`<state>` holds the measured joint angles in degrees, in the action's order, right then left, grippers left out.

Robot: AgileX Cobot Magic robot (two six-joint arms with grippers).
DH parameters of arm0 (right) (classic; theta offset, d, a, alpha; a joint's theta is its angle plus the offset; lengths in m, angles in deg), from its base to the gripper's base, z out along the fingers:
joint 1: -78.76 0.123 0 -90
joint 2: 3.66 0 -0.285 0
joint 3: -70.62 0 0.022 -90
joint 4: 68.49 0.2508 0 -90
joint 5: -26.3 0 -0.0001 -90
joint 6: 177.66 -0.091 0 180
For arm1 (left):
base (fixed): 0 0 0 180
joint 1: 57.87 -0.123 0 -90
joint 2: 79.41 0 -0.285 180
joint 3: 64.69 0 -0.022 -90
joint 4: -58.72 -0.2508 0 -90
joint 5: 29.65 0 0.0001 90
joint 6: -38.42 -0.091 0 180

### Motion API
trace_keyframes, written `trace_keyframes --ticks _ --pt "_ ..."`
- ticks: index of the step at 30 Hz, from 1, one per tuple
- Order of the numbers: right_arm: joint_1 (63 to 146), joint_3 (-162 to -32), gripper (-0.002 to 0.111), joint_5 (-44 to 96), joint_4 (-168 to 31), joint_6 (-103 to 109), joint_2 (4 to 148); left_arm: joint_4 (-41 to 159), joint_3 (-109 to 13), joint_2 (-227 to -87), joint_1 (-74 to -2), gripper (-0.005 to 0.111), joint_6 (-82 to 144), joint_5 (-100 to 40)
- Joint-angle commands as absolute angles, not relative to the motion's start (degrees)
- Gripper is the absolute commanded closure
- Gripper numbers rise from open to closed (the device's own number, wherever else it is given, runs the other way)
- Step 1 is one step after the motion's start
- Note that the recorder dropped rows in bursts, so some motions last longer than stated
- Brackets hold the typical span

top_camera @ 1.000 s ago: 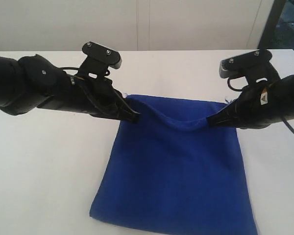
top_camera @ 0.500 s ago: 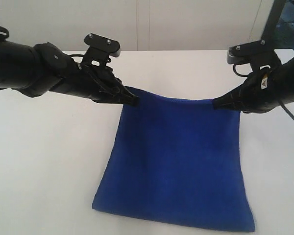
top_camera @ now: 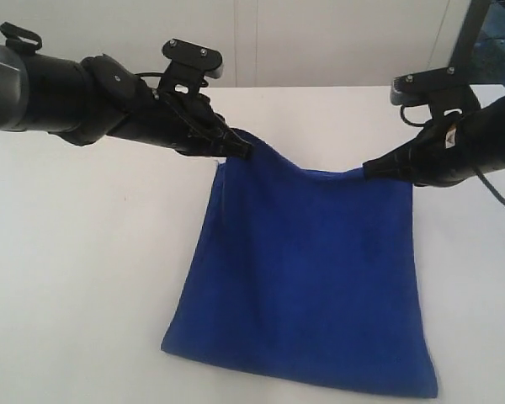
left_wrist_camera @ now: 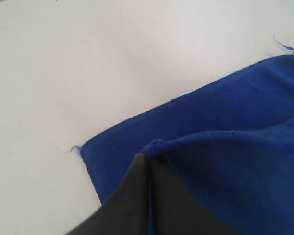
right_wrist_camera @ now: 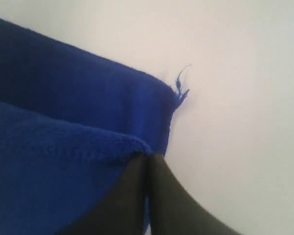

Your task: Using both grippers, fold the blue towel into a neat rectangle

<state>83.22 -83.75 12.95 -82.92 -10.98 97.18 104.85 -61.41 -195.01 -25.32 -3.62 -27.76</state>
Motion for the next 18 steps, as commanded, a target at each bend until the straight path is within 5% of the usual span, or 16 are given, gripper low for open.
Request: trace_keyframes --ticks 1,18 --pt "81.0 -86.2 0.108 14.3 -83.5 -11.5 100.2 105.5 -63.5 -198.4 -26.5 0.107 -3.8 -27.9" --pt "80.4 -89.1 0.108 22.1 -83.5 -10.5 111.1 104.9 -67.6 -206.6 -26.9 0.107 -5.3 -22.9"
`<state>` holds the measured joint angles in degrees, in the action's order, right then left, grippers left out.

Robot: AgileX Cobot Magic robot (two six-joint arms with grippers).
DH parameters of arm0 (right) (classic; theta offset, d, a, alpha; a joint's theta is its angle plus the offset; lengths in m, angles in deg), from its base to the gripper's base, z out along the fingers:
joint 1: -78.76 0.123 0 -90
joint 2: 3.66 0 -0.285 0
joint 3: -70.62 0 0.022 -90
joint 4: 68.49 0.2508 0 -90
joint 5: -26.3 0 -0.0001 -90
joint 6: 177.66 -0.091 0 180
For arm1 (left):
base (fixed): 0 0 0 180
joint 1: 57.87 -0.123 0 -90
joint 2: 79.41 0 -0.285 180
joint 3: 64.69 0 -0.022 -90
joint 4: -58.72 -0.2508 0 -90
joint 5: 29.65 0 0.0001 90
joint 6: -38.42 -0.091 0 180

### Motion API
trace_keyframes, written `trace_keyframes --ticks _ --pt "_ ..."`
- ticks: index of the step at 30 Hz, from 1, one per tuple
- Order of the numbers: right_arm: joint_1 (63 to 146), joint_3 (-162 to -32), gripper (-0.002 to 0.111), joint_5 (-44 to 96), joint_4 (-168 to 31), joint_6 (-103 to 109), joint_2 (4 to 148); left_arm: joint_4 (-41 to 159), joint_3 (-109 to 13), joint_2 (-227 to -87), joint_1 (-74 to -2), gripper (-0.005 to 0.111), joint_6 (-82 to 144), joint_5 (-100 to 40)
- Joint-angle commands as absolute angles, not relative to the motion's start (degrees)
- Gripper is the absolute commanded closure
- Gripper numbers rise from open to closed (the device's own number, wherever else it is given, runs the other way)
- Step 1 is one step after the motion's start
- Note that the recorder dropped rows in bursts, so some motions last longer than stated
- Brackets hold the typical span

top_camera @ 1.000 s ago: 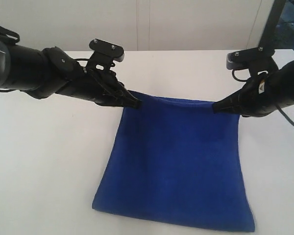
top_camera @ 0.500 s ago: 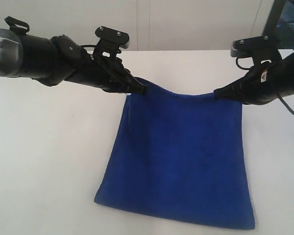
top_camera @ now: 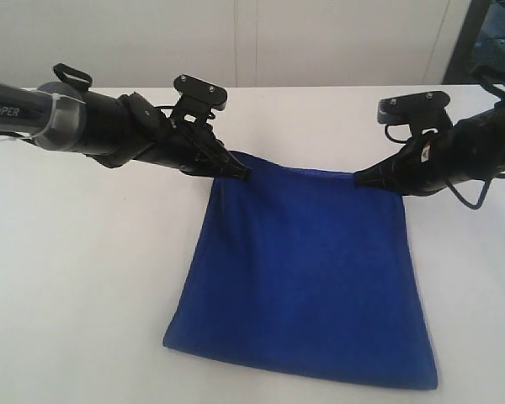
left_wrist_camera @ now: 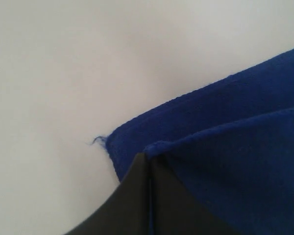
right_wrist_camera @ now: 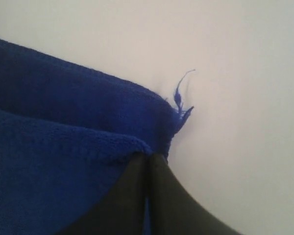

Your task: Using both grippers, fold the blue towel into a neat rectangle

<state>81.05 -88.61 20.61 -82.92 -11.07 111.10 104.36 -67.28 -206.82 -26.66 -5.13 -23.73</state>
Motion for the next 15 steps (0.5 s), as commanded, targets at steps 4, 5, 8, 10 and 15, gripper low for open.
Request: trace_keyframes --ticks 4,5,8,10,15 --pt "80.4 -89.1 0.108 21.6 -83.5 -10.5 110.6 104.9 -67.7 -205.8 -26.9 0.107 -9.9 -24.8" --pt "80.4 -89.1 0.108 21.6 -83.5 -10.5 109.9 104.9 -67.7 -205.1 -26.9 0.107 -11.2 -25.5" --pt "80.4 -89.1 0.108 21.6 -83.5 -10.5 107.5 104.9 -67.7 -202.0 -26.9 0.107 -11.4 -25.9" --pt "80.4 -89.1 0.108 21.6 -83.5 -10.5 107.1 104.9 -67.7 -201.2 -26.9 0.107 -11.4 -25.8" --pt "80.4 -89.1 0.108 23.3 -83.5 -10.5 107.9 104.9 -67.7 -202.3 -26.9 0.107 -11.5 -23.2"
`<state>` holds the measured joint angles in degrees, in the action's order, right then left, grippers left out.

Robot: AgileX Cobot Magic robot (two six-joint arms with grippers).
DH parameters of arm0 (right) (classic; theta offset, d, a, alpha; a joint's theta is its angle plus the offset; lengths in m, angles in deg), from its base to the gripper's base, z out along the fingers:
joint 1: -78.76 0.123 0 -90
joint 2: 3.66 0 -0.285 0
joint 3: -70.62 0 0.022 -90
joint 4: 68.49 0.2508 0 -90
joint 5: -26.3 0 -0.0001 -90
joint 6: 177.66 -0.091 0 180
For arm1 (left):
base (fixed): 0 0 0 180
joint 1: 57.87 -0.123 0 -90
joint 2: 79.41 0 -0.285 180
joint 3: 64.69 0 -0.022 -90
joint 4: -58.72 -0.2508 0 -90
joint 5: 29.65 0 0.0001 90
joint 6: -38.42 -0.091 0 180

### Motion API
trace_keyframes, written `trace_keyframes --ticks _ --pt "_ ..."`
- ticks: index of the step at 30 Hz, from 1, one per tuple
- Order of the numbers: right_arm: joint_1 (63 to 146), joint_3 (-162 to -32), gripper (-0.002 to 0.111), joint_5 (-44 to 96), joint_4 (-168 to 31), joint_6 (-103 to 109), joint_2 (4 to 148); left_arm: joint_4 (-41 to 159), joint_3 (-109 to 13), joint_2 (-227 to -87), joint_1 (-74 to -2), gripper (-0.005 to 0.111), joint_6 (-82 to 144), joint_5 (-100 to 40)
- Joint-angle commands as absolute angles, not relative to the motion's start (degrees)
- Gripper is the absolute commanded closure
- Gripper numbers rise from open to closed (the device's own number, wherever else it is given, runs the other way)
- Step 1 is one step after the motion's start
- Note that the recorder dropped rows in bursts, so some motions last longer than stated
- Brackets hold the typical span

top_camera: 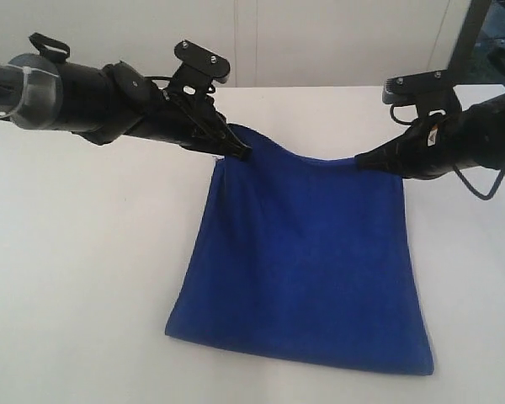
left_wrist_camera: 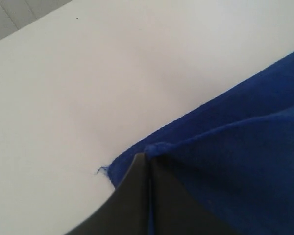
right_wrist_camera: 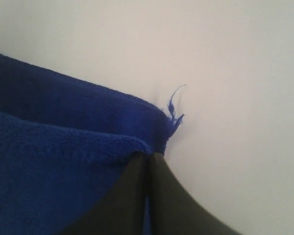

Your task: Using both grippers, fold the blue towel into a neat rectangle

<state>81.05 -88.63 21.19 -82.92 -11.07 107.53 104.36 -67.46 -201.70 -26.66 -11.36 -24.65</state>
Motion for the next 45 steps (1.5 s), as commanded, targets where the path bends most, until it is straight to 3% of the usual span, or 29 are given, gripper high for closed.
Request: trace_keyframes --ticks 1,27,29,32,37,40,45 --pt "80.4 -89.1 0.108 23.8 -83.5 -10.5 108.2 104.9 -67.7 -202.6 -26.9 0.107 -11.5 -23.0" --pt "80.4 -89.1 0.108 34.4 -83.5 -9.2 113.7 104.9 -67.7 -209.4 -28.5 0.106 -11.9 -16.0" --pt "80.4 -89.1 0.107 34.9 -83.5 -9.1 113.7 104.9 -67.7 -209.4 -28.5 0.101 -11.9 -16.0" --pt "80.4 -89.1 0.099 35.2 -83.5 -8.5 113.7 104.9 -67.7 -209.4 -28.5 0.082 -11.9 -16.1" --pt "80.4 -89.1 0.072 35.9 -83.4 -8.2 113.7 104.9 -67.7 -209.4 -28.5 0.054 -11.9 -16.3" --pt "80.4 -89.1 0.062 36.3 -83.4 -8.2 113.7 104.9 -67.7 -209.4 -28.5 0.050 -11.9 -16.3" --pt "80.4 -89.1 0.061 36.3 -83.2 -8.2 113.7 104.9 -67.7 -209.1 -28.5 0.050 -12.8 -16.2"
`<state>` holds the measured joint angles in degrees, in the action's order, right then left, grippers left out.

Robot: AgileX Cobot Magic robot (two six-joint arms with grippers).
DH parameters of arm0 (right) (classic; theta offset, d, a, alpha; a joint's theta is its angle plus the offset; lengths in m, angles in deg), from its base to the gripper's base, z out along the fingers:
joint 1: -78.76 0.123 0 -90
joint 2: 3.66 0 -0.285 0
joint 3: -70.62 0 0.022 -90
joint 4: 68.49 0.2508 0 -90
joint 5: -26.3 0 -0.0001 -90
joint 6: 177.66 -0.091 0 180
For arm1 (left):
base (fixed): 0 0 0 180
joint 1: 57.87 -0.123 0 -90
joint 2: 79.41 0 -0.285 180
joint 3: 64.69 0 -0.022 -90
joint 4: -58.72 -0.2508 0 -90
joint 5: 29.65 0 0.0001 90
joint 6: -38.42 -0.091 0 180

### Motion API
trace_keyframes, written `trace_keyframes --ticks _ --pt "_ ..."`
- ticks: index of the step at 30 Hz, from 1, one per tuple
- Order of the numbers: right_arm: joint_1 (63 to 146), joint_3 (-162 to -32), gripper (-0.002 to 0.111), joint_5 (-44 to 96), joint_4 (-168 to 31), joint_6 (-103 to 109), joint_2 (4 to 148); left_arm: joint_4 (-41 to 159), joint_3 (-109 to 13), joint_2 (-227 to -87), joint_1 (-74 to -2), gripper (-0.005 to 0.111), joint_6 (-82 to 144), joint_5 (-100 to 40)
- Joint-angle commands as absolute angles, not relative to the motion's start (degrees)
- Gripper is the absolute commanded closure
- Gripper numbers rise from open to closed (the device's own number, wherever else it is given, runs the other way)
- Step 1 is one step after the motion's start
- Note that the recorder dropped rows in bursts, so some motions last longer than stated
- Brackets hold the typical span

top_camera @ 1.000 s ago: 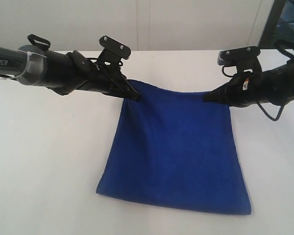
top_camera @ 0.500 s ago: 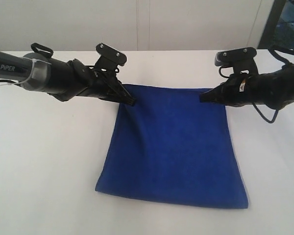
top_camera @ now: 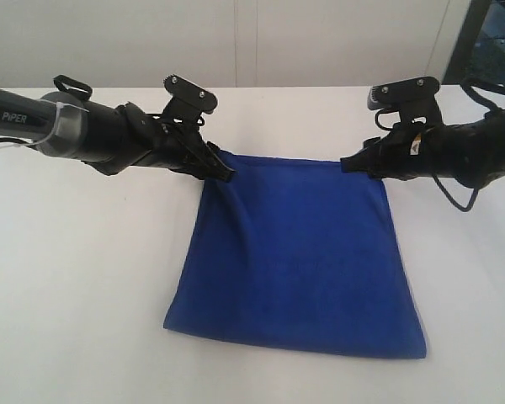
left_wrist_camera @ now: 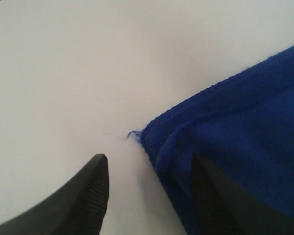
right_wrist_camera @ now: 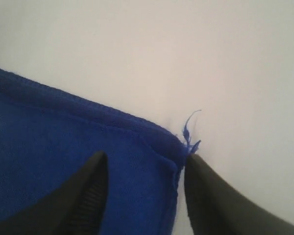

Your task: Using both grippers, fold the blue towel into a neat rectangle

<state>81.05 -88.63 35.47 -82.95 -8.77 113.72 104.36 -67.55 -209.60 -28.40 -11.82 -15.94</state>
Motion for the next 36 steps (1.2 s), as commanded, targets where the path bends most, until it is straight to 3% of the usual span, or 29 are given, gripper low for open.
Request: trace_keyframes --ticks 1,3,6,12,21,26,34,36 --pt "80.4 -89.1 0.061 36.2 -83.2 -8.2 113.7 104.9 -67.7 -208.8 -28.5 0.050 -13.3 -16.2" --pt "80.4 -89.1 0.061 35.3 -83.1 -8.2 113.5 104.9 -67.7 -207.8 -28.5 0.050 -14.4 -16.1" --pt "80.4 -89.1 0.071 32.9 -82.9 -8.3 112.0 104.9 -67.7 -205.8 -28.6 0.050 -14.5 -16.0" --pt "80.4 -89.1 0.107 22.1 -81.9 -8.4 105.0 107.7 -67.5 -200.9 -29.2 0.056 -14.4 -21.0" --pt "80.5 -88.7 0.108 2.8 -78.5 -7.7 96.4 115.2 -67.4 -198.6 -34.3 0.107 -10.9 -48.6" --pt "81.7 -88.7 0.108 0.1 -73.7 -2.6 96.0 115.1 -65.7 -198.5 -34.5 0.107 -7.7 -49.1" --pt "82.3 -96.5 0.108 -3.1 -67.5 1.2 104.3 115.9 -63.9 -199.2 -34.4 0.107 -6.4 -35.2" --pt "82.3 -98.8 0.108 -2.7 -66.9 1.2 107.6 115.9 -67.2 -202.1 -34.5 0.107 -6.5 -38.4"
